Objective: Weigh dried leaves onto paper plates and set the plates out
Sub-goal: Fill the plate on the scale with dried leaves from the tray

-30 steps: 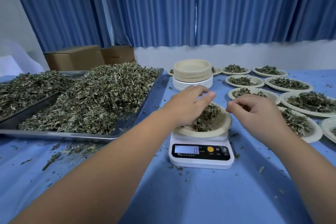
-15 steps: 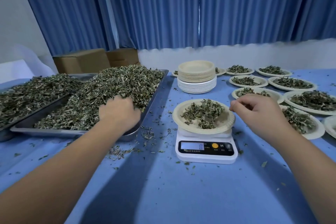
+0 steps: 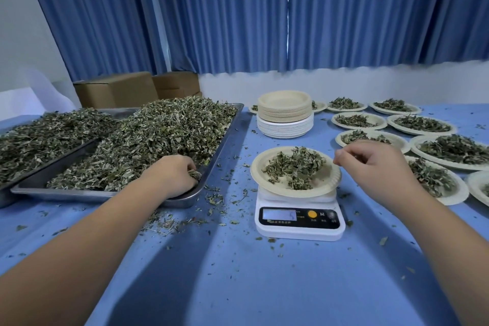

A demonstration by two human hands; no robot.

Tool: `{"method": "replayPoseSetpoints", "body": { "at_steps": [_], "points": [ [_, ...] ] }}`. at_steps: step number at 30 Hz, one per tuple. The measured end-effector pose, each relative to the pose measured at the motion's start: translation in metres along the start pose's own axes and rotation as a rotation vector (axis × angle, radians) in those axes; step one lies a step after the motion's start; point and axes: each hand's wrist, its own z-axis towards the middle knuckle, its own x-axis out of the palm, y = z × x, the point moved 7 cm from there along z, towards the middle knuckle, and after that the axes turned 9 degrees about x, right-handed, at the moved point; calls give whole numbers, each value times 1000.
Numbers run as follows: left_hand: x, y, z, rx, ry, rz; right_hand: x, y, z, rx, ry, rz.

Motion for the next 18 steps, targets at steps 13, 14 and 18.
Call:
{"method": "replayPoseSetpoints", "body": {
  "at_steps": [13,14,18],
  "points": [
    [5,1,9,9,21,-30,34,22,-7,-194,221,-237],
    [4,3,9,3,-8,-54,34,22,-7,-201,217,-238],
    [-3,11,9,-45,-115,-149,32,23,-8,-215,201,-208]
  ]
}}
